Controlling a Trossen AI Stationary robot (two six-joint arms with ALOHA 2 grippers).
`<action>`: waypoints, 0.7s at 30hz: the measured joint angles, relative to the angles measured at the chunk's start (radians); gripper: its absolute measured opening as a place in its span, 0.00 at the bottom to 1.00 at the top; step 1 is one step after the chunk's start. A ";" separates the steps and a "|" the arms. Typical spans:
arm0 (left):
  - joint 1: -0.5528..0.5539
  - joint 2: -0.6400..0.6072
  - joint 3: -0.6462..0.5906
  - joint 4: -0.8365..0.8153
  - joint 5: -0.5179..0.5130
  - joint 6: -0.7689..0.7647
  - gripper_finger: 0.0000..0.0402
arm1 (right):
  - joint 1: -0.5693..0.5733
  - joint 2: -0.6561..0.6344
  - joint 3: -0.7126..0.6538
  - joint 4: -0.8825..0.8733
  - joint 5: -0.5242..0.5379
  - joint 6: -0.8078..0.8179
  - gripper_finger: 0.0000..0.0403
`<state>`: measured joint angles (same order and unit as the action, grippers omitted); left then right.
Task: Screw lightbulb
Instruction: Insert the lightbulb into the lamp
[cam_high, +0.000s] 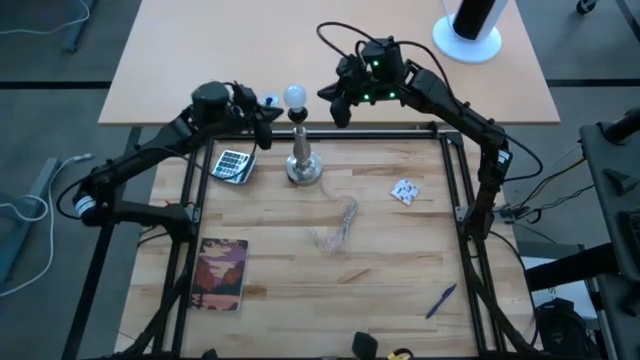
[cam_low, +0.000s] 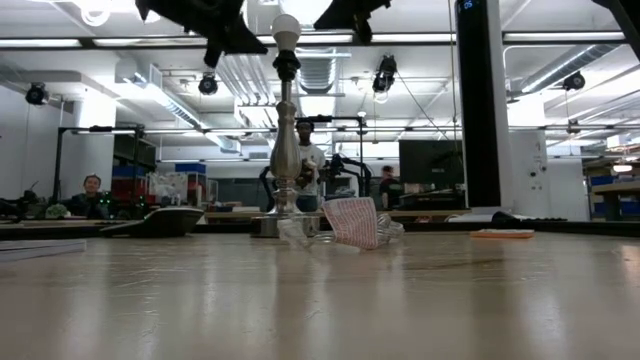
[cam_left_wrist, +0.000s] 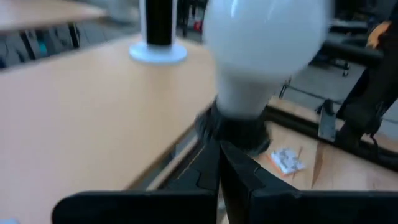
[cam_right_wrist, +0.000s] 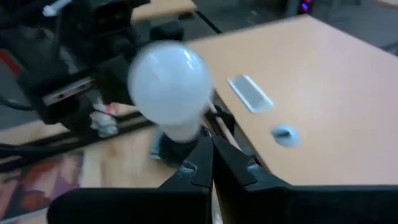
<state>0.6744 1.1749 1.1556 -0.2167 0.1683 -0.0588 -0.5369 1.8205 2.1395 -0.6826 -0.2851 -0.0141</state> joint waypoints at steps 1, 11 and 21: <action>0.001 -0.003 0.018 0.002 -0.011 0.012 0.00 | 0.000 -0.001 0.000 0.013 -0.041 0.001 0.00; 0.023 0.050 0.197 0.001 -0.123 0.179 0.00 | 0.039 0.001 0.000 0.126 -0.150 -0.010 0.00; 0.027 0.152 0.277 -0.021 -0.069 0.181 0.00 | 0.038 0.003 -0.032 0.147 -0.100 0.017 0.00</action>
<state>0.7012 1.3267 1.4322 -0.2381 0.0991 0.1223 -0.4992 1.8236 2.1076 -0.5355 -0.3847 0.0025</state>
